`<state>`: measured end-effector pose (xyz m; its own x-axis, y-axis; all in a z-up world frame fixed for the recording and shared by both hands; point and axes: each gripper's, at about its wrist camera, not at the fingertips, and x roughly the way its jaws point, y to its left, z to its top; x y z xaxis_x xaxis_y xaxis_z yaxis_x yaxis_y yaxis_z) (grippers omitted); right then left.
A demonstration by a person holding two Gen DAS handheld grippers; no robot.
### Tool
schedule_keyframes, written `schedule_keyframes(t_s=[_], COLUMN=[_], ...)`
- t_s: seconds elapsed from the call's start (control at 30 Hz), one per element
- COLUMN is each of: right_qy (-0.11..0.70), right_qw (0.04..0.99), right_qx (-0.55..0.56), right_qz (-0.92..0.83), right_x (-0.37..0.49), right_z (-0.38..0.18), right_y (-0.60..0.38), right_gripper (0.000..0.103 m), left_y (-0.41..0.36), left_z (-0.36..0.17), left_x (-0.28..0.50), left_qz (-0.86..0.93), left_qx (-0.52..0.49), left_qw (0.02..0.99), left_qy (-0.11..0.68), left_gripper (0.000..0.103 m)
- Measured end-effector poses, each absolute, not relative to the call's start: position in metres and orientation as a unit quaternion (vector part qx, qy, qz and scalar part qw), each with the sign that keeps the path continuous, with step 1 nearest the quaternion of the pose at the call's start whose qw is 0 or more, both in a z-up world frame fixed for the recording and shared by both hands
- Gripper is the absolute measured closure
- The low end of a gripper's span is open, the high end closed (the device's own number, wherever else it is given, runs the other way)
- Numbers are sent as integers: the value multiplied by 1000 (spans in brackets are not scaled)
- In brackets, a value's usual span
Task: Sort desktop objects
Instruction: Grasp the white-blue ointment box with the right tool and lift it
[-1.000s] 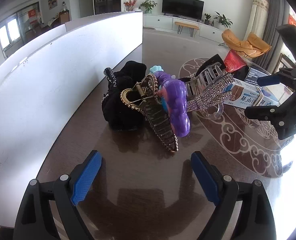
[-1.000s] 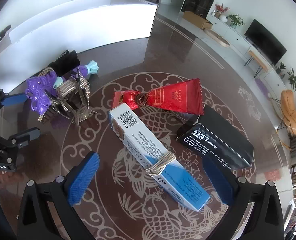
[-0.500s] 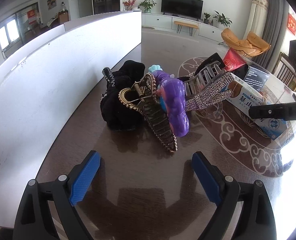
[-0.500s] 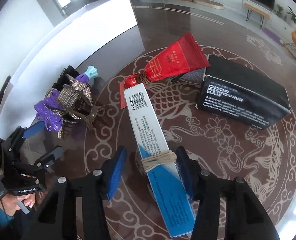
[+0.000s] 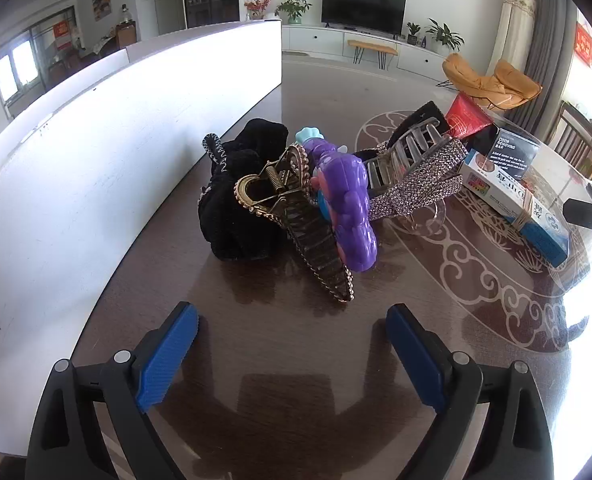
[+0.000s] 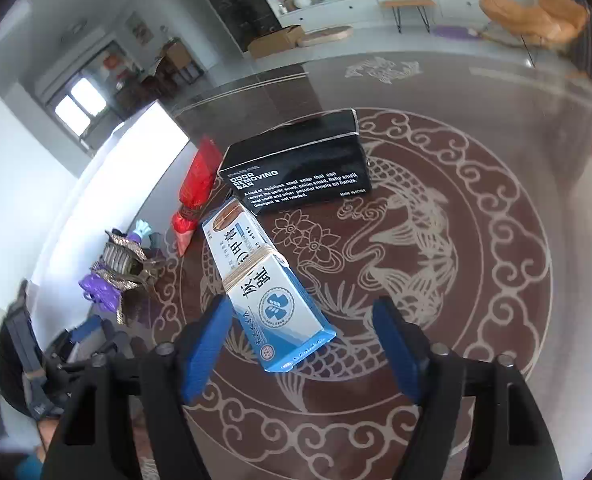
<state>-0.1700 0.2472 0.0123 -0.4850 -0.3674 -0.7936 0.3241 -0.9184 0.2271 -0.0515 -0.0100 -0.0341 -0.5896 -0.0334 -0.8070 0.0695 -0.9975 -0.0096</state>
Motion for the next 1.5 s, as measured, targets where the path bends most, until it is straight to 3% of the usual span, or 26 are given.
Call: schedule_keyframes(t_s=[0.1,0.23,0.37,0.4,0.43,1.17,1.27,1.33,1.5], right_qy=[69,132,115,111,110,118,113,105,96], right_qw=[230,206,212,217,224,193,192,187,172], right_qx=[457,484,485,485,491,494,477,471,465], right_qz=[-856,-840,-841,-840,-835,-839,-851,-856,-863], right_x=[-177,-196,-203,-204,-205,-208,-200,-197,-183], right_z=[7,-18,-27,-27,-30,-35,-28,-24,-22], right_y=[210,187,192,193,193,167,163,162,161], right_gripper=[12,12,11,9,0,1,20,56,57], left_y=[-11,-12,-11,-10,-9,-7,-8,-8,-9], left_z=[-34,-34,-34,-35,-35,-36,-36,-36,-36], left_x=[-51,-51,-52,-53,-54,-54,-54,-54,-54], left_qz=[-891,-891,-891,-890,-889,-887,-887,-887,-887], left_qx=[452,452,454,455,456,461,461,461,461], left_qw=[29,27,23,23,22,24,23,23,22], left_qy=[20,21,21,20,19,10,10,10,10], left_gripper=[7,7,2,2,0,0,0,0,0])
